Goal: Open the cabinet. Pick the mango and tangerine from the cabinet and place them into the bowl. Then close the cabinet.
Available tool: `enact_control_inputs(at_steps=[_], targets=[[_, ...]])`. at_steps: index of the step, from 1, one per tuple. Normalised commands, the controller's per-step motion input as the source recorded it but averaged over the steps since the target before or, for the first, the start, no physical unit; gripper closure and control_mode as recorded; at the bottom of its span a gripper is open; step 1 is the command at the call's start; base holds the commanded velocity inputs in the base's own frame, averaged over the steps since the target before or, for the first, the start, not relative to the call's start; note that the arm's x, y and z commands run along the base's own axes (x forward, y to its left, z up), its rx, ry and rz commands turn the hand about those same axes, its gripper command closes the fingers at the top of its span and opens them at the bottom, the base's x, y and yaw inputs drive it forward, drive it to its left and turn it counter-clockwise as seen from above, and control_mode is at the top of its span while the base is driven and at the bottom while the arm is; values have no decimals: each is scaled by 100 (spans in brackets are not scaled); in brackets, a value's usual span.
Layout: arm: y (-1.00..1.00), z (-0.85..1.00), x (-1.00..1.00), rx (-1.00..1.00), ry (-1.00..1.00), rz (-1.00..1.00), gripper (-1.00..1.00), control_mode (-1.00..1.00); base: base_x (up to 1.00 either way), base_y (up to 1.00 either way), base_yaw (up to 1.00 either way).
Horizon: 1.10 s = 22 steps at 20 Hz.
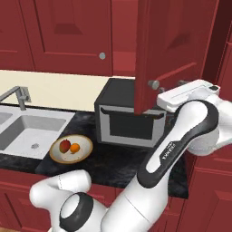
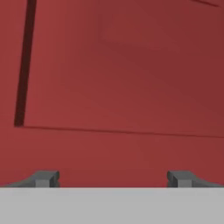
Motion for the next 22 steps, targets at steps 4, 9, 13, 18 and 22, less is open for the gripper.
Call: enact_control_inputs(at_steps=[4, 9, 13, 18, 22], targets=[[100, 1, 60, -15, 0, -35, -100, -100, 0, 0, 0], [100, 0, 85, -14, 0, -37, -100, -100, 0, 0, 0], [100, 0, 98, -10, 0, -37, -100, -100, 0, 0, 0], [100, 0, 100, -9, 0, -36, -100, -100, 0, 0, 0], [100, 0, 100, -5, 3, -33, -100, -100, 0, 0, 0]])
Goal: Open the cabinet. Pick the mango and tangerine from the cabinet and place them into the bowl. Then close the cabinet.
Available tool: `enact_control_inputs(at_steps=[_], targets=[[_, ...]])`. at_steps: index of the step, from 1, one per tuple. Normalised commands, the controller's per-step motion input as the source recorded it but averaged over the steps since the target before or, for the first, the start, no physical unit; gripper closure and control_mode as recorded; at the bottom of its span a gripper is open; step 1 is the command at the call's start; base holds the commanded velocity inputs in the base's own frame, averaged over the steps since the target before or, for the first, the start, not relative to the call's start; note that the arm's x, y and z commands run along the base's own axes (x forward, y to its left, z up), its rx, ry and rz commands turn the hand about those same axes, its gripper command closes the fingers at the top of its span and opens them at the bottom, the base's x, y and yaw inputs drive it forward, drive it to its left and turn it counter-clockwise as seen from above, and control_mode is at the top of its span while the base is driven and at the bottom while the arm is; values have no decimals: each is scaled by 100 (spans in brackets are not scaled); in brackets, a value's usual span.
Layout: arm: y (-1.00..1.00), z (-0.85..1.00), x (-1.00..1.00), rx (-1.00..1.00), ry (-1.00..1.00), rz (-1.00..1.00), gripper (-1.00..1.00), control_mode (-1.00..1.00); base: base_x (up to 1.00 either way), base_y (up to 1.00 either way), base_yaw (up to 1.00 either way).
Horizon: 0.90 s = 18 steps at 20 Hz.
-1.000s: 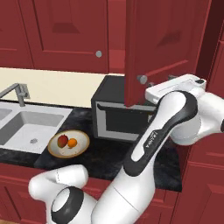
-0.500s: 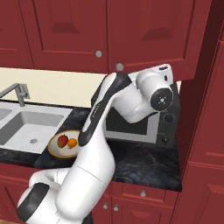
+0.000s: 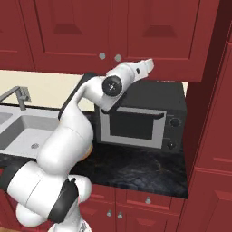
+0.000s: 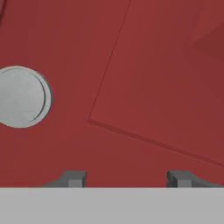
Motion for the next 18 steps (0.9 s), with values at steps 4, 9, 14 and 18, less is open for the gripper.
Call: enact_control_inputs(at_steps=[4, 9, 14, 18], targets=[[100, 0, 100, 0, 16, -25, -100, -100, 0, 0, 0], [77, 12, 100, 11, 29, -13, -100, -100, 0, 0, 0], [33, 51, 94, 26, 45, 0, -100, -100, 0, 0, 0], [56, 8, 100, 15, 24, 0, -100, -100, 0, 0, 0]])
